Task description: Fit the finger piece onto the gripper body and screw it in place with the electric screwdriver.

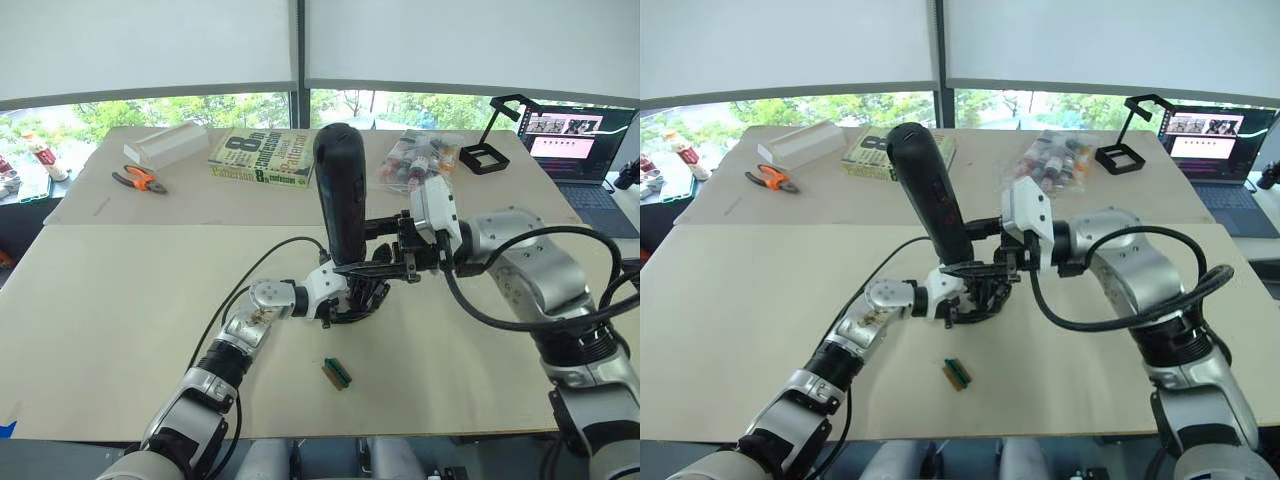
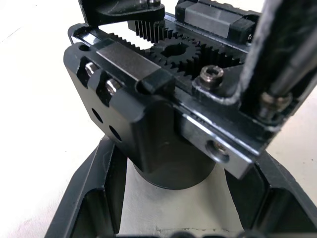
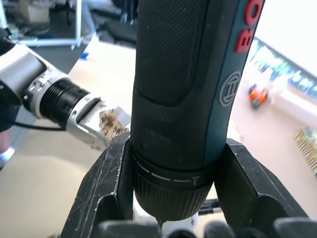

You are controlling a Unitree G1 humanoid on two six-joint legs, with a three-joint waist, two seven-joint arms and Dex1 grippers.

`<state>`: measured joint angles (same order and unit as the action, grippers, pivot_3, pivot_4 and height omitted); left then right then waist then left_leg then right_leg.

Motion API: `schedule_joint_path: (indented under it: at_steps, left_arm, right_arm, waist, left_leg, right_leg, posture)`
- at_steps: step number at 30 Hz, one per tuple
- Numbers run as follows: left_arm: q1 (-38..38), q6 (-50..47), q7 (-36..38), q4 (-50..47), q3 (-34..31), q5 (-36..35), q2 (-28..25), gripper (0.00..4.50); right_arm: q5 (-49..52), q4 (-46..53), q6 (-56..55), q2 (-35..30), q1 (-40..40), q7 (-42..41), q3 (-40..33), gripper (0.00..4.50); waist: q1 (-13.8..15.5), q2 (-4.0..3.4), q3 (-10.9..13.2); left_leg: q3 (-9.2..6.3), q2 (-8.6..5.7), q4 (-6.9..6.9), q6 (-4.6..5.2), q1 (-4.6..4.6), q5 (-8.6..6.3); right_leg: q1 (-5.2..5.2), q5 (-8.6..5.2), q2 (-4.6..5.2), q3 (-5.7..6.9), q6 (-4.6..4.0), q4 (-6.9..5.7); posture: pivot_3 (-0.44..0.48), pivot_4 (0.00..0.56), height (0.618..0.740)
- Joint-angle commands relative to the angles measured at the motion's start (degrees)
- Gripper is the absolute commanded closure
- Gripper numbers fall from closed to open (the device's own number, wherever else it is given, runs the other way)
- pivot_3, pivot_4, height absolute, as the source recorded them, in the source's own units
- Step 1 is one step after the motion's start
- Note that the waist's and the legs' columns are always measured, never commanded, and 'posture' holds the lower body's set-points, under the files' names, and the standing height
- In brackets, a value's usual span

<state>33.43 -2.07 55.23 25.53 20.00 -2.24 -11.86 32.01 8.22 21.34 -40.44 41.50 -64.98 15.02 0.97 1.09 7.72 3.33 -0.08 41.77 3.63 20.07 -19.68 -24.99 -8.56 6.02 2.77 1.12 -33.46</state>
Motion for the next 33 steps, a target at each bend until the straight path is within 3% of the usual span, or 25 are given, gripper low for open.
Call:
schedule_joint_path:
  at_steps: [1,9,17,22,33]
  left_arm:
    - [1.66,3.15,0.37,-3.66,-1.87,-1.04,-0.44,2.23]
    - [0.73,2.81,0.11,-5.06,-1.97,-1.13,-0.93,2.23]
    - [1.27,2.48,0.11,-4.85,-2.24,-1.33,-1.38,2.23]
    - [1.46,2.33,-0.09,-4.80,-2.32,-1.38,-1.26,2.23]
    - [2.06,2.84,0.18,-3.80,-2.32,-1.25,-1.04,2.23]
  right_arm:
    - [-5.91,-9.04,11.64,-4.08,-2.66,2.17,2.17,2.60]
    - [-2.90,-5.63,9.19,1.75,-11.09,7.66,-5.17,2.60]
    - [-7.03,-3.01,-2.51,3.10,-16.77,8.27,-4.57,2.60]
    - [-7.07,-3.76,-4.89,4.28,-16.59,8.82,-4.43,2.60]
    - [-12.77,-5.61,-0.02,-2.14,-7.76,2.69,5.37,2.60]
  waist:
    - [0.06,0.00,0.00]
    - [-0.05,0.00,-0.01]
    - [-0.32,0.00,-0.01]
    - [-0.35,0.00,0.00]
    - [-0.33,0.00,0.01]
  left_leg:
    - [-0.02,0.00,0.00,0.00,0.06,0.00]
    - [-0.13,0.01,-0.06,0.05,0.17,-0.02]
    - [-0.15,0.01,-0.13,0.04,0.15,-0.02]
    - [-0.15,0.02,-0.13,0.04,0.14,-0.02]
    - [-0.15,0.02,-0.14,0.04,0.14,-0.02]
  right_leg:
    - [-0.03,0.00,0.04,0.02,0.00,0.01]
    - [0.00,0.13,0.21,0.13,0.15,0.27]
    - [0.00,0.12,0.03,0.14,0.18,0.27]
    - [-0.01,0.12,-0.02,0.13,0.17,0.27]
    - [-0.05,0.02,0.01,0.13,0.00,0.27]
  posture:
    - [0.000,0.150,0.740]
    - [0.000,0.150,0.740]
    - [0.000,0.150,0.740]
    - [0.000,0.150,0.740]
    - [0.000,0.150,0.740]
